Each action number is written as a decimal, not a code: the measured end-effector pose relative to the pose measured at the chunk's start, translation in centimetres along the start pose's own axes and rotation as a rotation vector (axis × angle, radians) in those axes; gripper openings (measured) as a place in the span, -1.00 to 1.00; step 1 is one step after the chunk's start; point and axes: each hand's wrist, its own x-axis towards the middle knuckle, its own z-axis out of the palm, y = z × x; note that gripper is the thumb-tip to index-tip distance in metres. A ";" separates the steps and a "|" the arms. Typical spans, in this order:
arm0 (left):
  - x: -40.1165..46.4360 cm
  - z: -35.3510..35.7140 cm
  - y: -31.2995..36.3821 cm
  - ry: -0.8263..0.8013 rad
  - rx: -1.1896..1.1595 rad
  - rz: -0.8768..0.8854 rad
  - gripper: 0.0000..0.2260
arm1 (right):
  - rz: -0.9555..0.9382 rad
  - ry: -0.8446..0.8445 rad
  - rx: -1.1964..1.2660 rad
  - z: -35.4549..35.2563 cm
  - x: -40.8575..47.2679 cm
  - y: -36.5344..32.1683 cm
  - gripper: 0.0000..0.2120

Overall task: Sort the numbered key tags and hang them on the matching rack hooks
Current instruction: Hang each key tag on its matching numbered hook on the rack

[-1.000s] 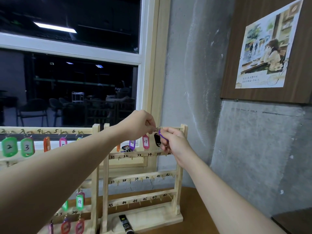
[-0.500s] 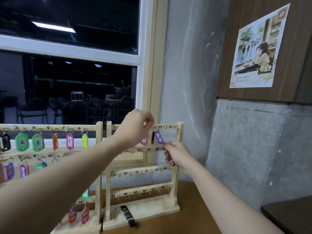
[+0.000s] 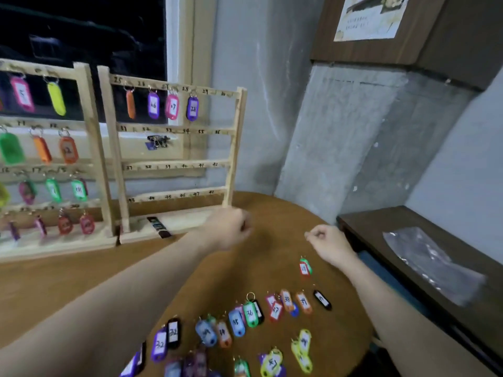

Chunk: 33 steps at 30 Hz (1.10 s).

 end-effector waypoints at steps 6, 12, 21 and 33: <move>2.3 8.7 5.1 -0.254 -0.344 -0.162 -0.75 | 0.033 -0.012 0.071 3.3 -1.2 7.0 -0.95; 5.3 12.7 7.2 -0.247 -0.492 -0.243 -0.74 | -0.020 0.056 0.163 4.9 -0.3 9.2 -0.80; 7.4 13.6 7.6 -0.308 -0.351 -0.293 -0.75 | -0.113 0.128 0.039 5.4 -0.5 9.5 -0.80; 5.5 12.5 5.3 -0.310 -0.813 -0.193 -0.93 | -0.074 0.082 -0.056 5.5 -0.4 9.0 -0.92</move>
